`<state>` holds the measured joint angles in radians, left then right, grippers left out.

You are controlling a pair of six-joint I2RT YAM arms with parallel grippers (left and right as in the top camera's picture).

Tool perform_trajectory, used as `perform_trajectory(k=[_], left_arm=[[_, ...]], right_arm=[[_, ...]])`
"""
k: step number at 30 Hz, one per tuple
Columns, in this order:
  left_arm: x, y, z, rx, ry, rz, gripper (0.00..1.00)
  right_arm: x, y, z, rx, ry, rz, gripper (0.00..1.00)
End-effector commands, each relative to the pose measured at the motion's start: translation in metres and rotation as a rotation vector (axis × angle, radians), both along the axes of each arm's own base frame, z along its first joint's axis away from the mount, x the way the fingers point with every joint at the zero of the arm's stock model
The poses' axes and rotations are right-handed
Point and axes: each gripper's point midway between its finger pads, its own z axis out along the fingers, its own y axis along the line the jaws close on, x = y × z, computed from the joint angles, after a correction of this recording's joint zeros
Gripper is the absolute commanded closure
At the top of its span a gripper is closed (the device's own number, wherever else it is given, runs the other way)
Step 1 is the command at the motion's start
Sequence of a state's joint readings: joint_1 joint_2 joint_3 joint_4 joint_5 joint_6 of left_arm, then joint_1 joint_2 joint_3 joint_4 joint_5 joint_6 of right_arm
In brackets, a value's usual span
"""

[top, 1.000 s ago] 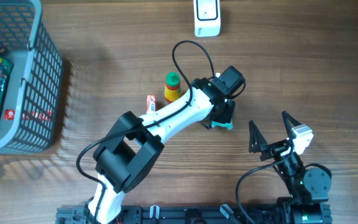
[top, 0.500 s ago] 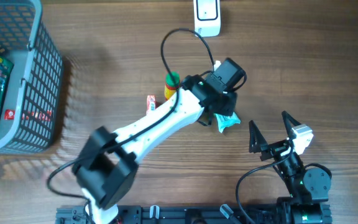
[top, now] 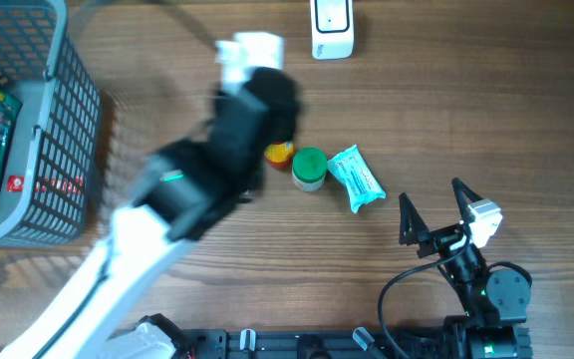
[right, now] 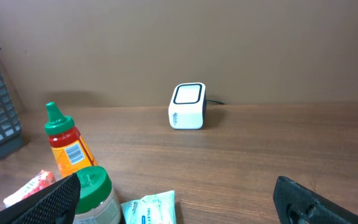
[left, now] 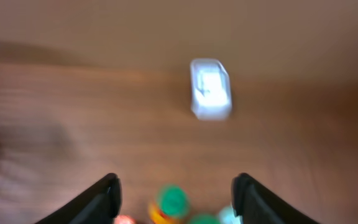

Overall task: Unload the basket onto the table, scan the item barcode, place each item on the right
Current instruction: 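Withdraw the left arm back toward the basket, then reach the left gripper into the basket and grasp the red snack stick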

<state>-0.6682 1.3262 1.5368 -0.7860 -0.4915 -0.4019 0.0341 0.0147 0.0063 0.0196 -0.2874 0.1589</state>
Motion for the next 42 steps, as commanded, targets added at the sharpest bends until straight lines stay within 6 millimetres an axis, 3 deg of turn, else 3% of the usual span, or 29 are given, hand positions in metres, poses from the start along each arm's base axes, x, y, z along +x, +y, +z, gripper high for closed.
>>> perform_trajectory(k=[1,4,7,10,14,18,23,28,34,40,42], left_arm=[[-0.005,0.118,0.057,-0.037,-0.157,0.319,0.24],[-0.017,0.2,0.071,-0.052,-0.206,0.553,0.16],[-0.033,0.271,0.067,-0.109,-0.212,0.791,0.14],[-0.041,0.318,0.052,-0.185,-0.176,0.904,0.09],[-0.029,0.39,-0.007,-0.39,-0.034,0.996,0.1],[-0.019,0.435,-0.084,-0.505,0.161,1.052,0.14],[-0.007,0.46,-0.175,-0.584,0.379,1.083,0.18],[-0.011,0.457,-0.239,-0.617,0.568,1.113,0.23],[-0.013,0.456,-0.287,-0.63,0.688,1.131,0.23],[-0.011,0.458,-0.314,-0.629,0.73,1.135,0.23],[-0.01,0.455,-0.322,-0.626,0.751,1.132,0.3]], right_arm=[[0.0,0.0,0.001,-0.009,-0.01,-0.002,0.0],[0.0,0.0,0.001,-0.009,-0.01,-0.002,0.0],[0.0,0.0,0.001,-0.009,-0.01,-0.002,0.0],[0.0,0.0,0.001,-0.008,-0.01,-0.002,0.0],[0.0,0.0,0.001,-0.008,-0.01,-0.002,0.0],[0.0,0.0,0.001,-0.009,-0.01,-0.002,0.0],[0.0,0.0,0.001,-0.008,-0.01,-0.002,0.0],[0.0,0.0,0.001,-0.008,-0.01,-0.002,0.0],[0.0,0.0,0.001,-0.008,-0.01,-0.002,0.0],[0.0,0.0,0.001,-0.008,-0.01,-0.002,0.0],[0.0,0.0,0.001,-0.008,-0.01,-0.002,0.0]])
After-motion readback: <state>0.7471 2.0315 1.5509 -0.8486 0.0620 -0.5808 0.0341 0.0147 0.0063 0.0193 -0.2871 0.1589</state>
